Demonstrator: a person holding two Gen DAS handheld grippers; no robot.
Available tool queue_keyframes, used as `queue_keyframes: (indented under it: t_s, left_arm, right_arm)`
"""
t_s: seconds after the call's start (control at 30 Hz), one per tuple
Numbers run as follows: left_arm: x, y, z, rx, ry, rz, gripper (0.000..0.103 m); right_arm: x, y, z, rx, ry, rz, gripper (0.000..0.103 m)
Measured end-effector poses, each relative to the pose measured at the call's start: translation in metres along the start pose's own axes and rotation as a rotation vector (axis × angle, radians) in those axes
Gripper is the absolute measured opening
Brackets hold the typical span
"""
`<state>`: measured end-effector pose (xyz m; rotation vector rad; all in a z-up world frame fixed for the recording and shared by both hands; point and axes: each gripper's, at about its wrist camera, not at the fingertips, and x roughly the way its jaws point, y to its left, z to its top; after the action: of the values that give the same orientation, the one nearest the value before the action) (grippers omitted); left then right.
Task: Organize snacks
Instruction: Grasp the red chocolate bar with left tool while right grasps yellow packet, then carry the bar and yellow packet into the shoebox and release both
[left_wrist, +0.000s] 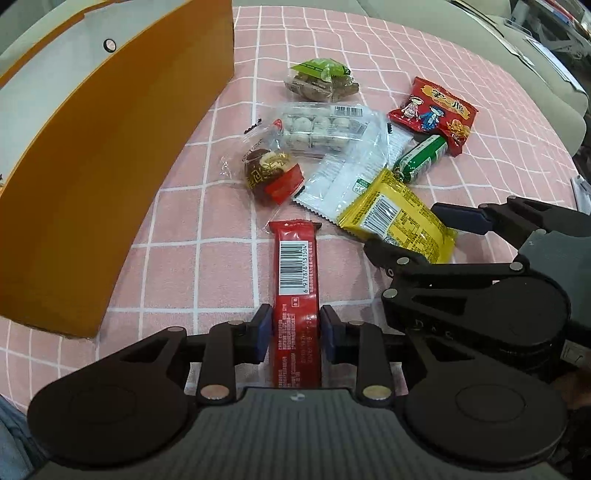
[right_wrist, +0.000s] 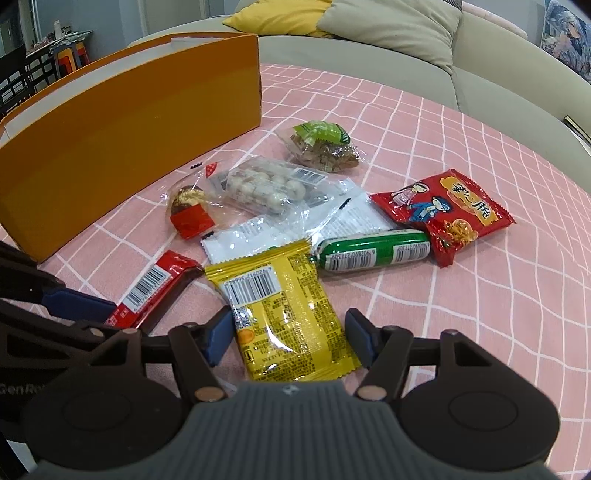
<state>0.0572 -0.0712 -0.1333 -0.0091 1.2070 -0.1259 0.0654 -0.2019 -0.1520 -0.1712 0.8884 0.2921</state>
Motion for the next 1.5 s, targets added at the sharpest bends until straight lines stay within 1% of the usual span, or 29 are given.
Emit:
queue_keyframes:
  t_s: [0.1, 0.13, 0.23, 0.33, 0.43, 0.53, 0.67, 0.8, 0.93, 1.03, 1.1, 1.27, 1.4, 1.5]
  left_arm:
    - [0.0, -0.002, -0.002, 0.027, -0.018, 0.011, 0.033]
    - [0.0, -0.003, -0.002, 0.034, -0.023, 0.007, 0.027]
    - [-0.001, 0.001, -0.002, 0.034, -0.033, -0.019, 0.027]
    - [-0.007, 0.004, -0.004, 0.039, -0.052, -0.049, 0.027]
    - [-0.016, 0.006, -0.005, 0.053, -0.071, -0.057, 0.027]
    - [-0.026, 0.008, -0.005, 0.053, -0.088, -0.076, 0.027]
    - [-0.049, 0.013, -0.007, 0.056, -0.13, -0.099, 0.027]
    - [-0.079, 0.025, -0.007, 0.037, -0.182, -0.134, 0.027]
    - [-0.111, 0.044, 0.004, 0.018, -0.227, -0.151, 0.027]
    - [-0.132, 0.064, 0.017, 0.003, -0.25, -0.154, 0.027]
    - [-0.145, 0.079, 0.028, 0.005, -0.269, -0.137, 0.027]
    - [-0.164, 0.114, 0.055, 0.021, -0.298, -0.056, 0.027]
    - [-0.162, 0.139, 0.074, 0.027, -0.291, 0.013, 0.027]
    - [-0.151, 0.156, 0.086, 0.022, -0.266, 0.046, 0.027]
  right_arm:
    - [-0.001, 0.0, -0.001, 0.0, -0.004, -0.002, 0.062]
    - [-0.001, 0.001, -0.001, -0.002, -0.003, -0.003, 0.062]
    - [-0.005, 0.001, -0.001, 0.008, 0.005, 0.002, 0.058]
    - [-0.012, 0.0, -0.001, 0.05, 0.016, 0.011, 0.053]
    - [-0.024, 0.0, -0.002, 0.103, 0.008, 0.033, 0.053]
    - [-0.035, 0.003, -0.001, 0.126, -0.01, 0.046, 0.052]
    - [-0.056, 0.005, 0.002, 0.172, -0.042, 0.051, 0.052]
    - [-0.081, 0.011, 0.01, 0.183, -0.096, 0.058, 0.052]
    - [-0.099, 0.024, 0.029, 0.146, -0.131, 0.092, 0.052]
    - [-0.107, 0.039, 0.053, 0.097, -0.154, 0.12, 0.053]
    - [-0.108, 0.049, 0.072, 0.066, -0.166, 0.141, 0.053]
    - [-0.104, 0.082, 0.116, -0.05, -0.201, 0.185, 0.052]
    - [-0.092, 0.109, 0.146, -0.138, -0.208, 0.211, 0.052]
    - [-0.079, 0.131, 0.167, -0.222, -0.203, 0.213, 0.052]
